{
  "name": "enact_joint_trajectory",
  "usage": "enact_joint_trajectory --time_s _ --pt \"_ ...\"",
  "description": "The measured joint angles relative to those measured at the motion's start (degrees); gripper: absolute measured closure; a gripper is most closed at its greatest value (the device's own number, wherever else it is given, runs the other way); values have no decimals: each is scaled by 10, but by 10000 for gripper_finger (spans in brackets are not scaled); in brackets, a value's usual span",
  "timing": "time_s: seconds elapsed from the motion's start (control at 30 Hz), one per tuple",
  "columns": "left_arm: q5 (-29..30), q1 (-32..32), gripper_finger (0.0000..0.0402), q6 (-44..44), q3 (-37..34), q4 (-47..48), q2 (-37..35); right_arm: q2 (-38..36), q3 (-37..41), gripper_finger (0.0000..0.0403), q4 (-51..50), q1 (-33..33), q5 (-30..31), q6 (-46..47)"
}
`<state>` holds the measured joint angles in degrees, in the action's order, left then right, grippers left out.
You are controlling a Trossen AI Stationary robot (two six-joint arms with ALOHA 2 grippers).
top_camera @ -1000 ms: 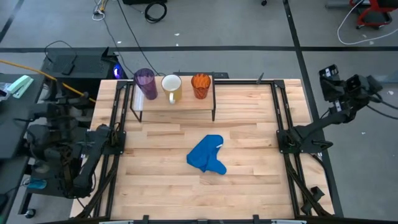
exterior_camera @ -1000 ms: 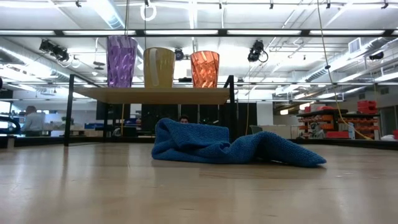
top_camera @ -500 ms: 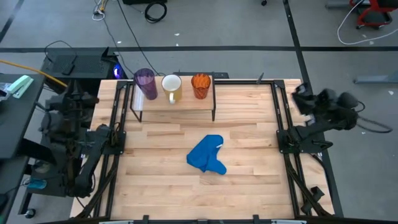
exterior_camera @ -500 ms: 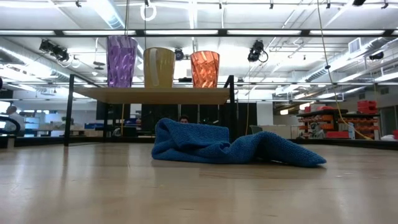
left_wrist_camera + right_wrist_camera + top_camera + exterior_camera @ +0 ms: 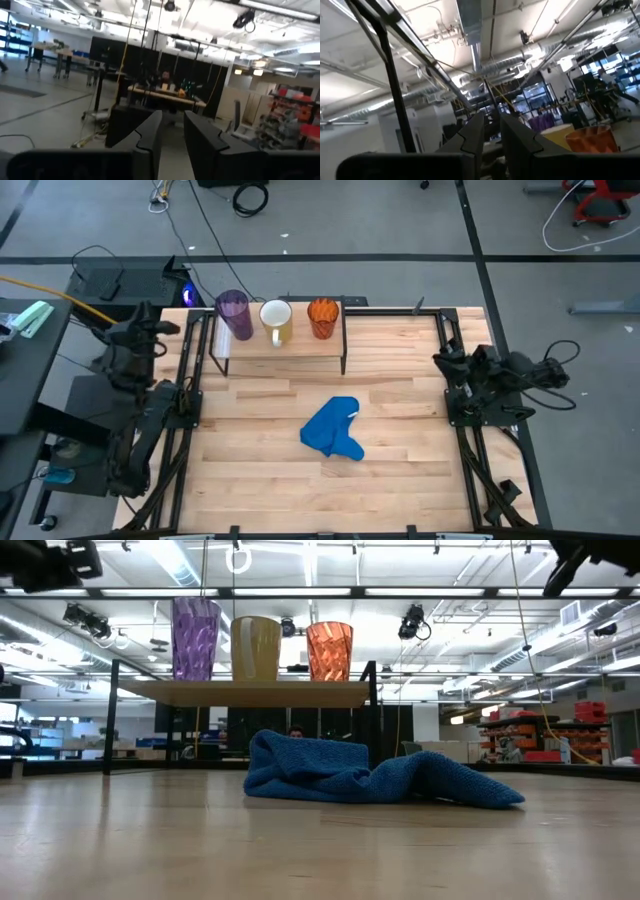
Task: Stack small to large cups/mugs on shelf
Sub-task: Return to Home Position
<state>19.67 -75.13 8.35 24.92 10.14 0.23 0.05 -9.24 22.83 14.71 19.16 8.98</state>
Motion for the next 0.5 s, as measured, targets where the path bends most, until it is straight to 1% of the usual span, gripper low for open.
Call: enact_joint_trajectory --time_s 0.13,0.3,0.4,0.5 --pt "0 0 313 4 -63 -80 0 0 21 332 -5 1 -2 9" --pt "0 0 319 29 -125 -148 0 0 24 332 -18 1 -4 0" --pt "0 0 321 32 -151 -176 0 0 24 332 -23 1 -4 14" --pt "0 1 318 36 -169 -175 0 0 24 332 -39 1 -4 31"
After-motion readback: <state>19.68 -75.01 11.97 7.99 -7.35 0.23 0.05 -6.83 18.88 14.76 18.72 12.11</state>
